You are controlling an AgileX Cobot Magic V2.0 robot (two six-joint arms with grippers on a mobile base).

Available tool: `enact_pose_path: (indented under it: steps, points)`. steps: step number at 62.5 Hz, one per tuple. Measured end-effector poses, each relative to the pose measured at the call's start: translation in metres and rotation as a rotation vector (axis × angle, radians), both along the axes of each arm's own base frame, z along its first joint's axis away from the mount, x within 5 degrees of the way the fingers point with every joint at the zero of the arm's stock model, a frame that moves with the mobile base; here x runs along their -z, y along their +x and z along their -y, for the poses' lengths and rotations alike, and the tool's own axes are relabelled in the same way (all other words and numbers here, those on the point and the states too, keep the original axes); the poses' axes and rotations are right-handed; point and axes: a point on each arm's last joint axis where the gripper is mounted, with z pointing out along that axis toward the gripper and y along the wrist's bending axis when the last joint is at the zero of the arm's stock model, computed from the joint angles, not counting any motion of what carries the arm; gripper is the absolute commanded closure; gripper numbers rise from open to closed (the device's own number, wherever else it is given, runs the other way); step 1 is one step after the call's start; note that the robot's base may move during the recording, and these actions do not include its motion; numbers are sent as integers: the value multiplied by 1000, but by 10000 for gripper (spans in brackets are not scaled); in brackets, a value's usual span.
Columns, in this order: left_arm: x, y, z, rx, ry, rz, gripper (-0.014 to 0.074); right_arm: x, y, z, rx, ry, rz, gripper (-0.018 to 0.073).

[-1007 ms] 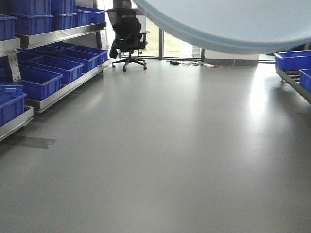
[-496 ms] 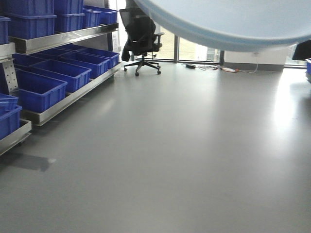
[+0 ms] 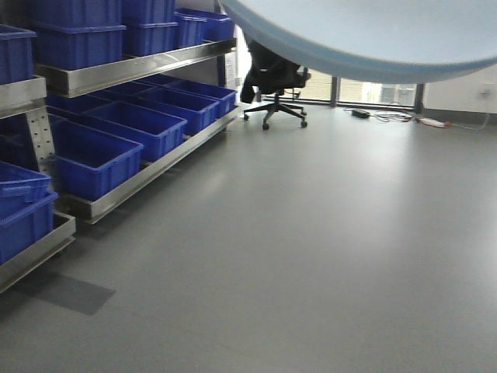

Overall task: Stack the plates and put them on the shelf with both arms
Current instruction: 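Drive the base to the shelf of blue bins holding the plates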

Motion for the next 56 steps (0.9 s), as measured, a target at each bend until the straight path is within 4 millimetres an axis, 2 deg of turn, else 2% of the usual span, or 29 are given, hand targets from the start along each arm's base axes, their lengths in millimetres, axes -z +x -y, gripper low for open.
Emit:
enact_pose_path:
  steps: [56]
  points:
    - [0, 0, 0, 0, 0, 1, 512, 0, 0, 0, 0, 0, 0, 503]
